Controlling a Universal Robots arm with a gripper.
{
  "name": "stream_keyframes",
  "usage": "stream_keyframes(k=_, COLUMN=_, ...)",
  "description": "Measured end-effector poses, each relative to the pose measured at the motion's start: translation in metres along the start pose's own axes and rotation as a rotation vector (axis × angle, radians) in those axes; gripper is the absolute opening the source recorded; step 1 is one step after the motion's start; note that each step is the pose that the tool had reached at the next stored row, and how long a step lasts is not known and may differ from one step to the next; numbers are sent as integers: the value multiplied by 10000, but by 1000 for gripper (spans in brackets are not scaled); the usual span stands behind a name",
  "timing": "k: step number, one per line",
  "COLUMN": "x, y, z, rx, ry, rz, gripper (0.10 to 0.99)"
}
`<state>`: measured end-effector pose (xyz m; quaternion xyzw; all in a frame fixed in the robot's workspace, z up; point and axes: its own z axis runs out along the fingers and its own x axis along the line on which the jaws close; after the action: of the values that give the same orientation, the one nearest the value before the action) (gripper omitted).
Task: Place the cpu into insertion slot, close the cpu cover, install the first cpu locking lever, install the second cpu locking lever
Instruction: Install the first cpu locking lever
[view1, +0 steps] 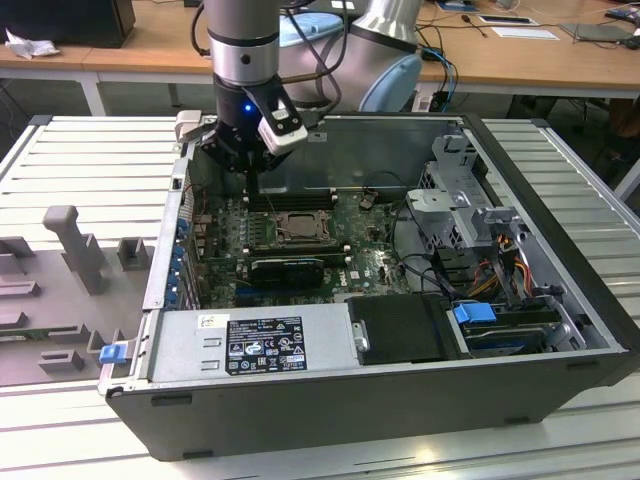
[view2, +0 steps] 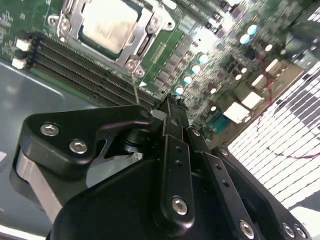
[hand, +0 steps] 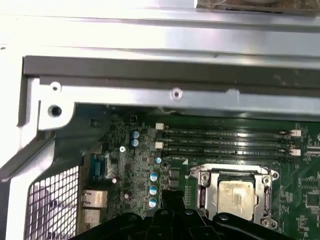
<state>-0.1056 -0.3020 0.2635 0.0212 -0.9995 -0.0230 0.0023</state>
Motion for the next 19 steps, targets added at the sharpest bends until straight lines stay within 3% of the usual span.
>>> stream_keyframes(k=1, x=-1, y=49, z=15, rx=-12, ry=-1, rz=1, gripper=106)
stream_keyframes(k=4, x=-4, y=106, z=32, rx=-27, ry=-2, rz=-3, gripper=106)
stream_keyframes(k=8, x=-28, y=113, z=36, rx=-28, ry=-1, rz=-2, gripper=106)
stream_keyframes(k=13, x=-151, y=108, z=35, rx=-27, ry=-1, rz=-3, gripper=106)
stream_keyframes(k=19, x=-211, y=105, z=35, rx=-27, ry=-1, rz=-3, gripper=106)
